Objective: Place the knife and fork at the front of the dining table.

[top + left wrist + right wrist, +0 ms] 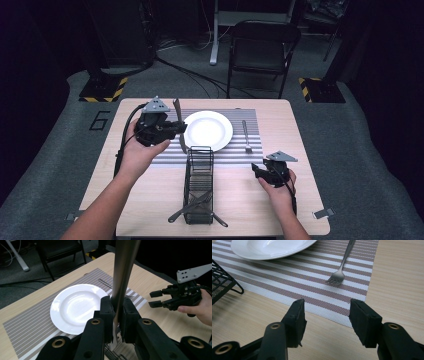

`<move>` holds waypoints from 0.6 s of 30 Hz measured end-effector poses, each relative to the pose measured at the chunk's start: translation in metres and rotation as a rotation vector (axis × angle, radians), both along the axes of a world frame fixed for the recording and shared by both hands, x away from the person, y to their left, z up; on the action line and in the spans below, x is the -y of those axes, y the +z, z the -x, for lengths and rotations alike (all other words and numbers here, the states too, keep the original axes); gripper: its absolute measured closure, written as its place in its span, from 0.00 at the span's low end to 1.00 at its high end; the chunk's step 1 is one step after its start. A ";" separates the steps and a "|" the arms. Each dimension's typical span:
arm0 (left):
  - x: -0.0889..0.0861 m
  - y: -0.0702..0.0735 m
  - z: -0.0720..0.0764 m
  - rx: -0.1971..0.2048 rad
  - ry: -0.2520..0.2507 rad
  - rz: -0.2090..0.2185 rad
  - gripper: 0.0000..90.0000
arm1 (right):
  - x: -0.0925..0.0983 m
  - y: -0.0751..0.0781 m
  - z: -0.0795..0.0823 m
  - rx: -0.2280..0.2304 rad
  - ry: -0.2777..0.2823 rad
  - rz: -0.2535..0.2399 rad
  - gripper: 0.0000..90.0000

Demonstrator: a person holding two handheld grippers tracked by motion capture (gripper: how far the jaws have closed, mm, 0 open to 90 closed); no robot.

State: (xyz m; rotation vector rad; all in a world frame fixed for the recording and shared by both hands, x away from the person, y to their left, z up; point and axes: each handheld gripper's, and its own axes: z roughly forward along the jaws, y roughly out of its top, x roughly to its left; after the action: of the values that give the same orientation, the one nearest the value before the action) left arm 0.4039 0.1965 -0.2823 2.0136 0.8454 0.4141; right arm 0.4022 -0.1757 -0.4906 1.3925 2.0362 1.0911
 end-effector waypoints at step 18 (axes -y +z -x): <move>-0.019 -0.036 -0.024 -0.015 0.082 -0.012 0.91 | 0.001 0.000 0.000 0.000 -0.002 -0.002 0.51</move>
State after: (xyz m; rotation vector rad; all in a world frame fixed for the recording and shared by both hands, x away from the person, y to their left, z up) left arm 0.4282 0.2154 -0.3187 2.0002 0.9393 0.4526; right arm 0.4023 -0.1763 -0.4910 1.3954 2.0337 1.0928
